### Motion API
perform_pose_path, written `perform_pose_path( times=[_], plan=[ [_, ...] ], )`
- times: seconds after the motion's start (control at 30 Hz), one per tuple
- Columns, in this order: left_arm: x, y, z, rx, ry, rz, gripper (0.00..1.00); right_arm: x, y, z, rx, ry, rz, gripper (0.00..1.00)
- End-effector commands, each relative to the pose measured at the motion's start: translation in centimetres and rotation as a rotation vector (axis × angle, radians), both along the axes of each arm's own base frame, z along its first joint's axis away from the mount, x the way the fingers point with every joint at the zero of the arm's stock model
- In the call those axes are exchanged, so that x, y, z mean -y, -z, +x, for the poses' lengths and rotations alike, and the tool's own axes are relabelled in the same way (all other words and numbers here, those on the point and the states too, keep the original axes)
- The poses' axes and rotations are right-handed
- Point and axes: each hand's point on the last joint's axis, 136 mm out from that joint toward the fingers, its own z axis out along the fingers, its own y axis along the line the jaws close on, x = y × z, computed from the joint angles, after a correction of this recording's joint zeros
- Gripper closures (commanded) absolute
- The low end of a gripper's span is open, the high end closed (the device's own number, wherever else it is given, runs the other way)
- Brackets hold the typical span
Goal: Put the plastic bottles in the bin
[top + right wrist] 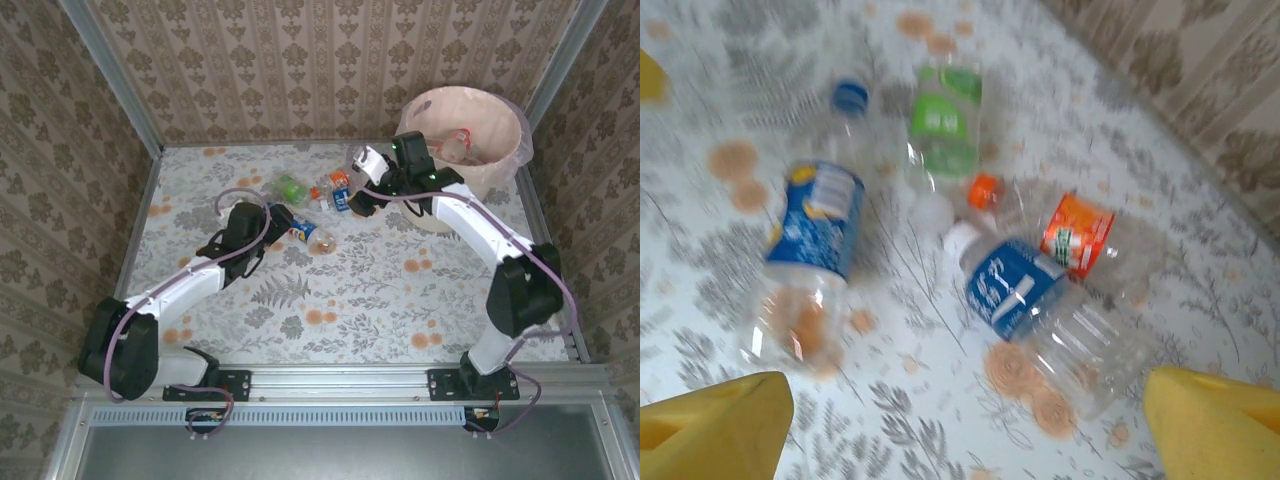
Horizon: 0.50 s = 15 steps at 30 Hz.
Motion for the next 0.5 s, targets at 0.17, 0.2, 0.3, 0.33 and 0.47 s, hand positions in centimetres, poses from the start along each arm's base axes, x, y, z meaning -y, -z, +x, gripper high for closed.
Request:
perform_pose_path(
  times=[0.17, 0.2, 0.3, 0.33, 0.47],
  plan=[
    [-2.2, 0.5, -0.9, -0.016, -0.072, 0.006, 0.00, 0.3, 5.8, 2.5, -0.025, -0.122, -0.318, 0.09],
    [-2.2, 0.6, -0.9, -0.019, -0.074, 0.006, 0.00, 0.2, 6.6, 2.9, -0.020, -0.138, -0.355, 0.09],
    [-2.3, 0.8, -1.0, -0.026, -0.076, 0.006, 0.00, -0.3, 8.4, 4.1, -0.013, -0.166, -0.432, 0.08],
    [-2.3, 0.9, -1.0, -0.028, -0.077, 0.007, 0.00, -0.5, 8.9, 4.6, -0.015, -0.167, -0.442, 0.07],
    [-2.5, 1.1, -1.0, -0.037, -0.081, 0.008, 0.00, -0.4, 11.1, 7.0, -0.019, -0.152, -0.516, 0.06]
  ],
)
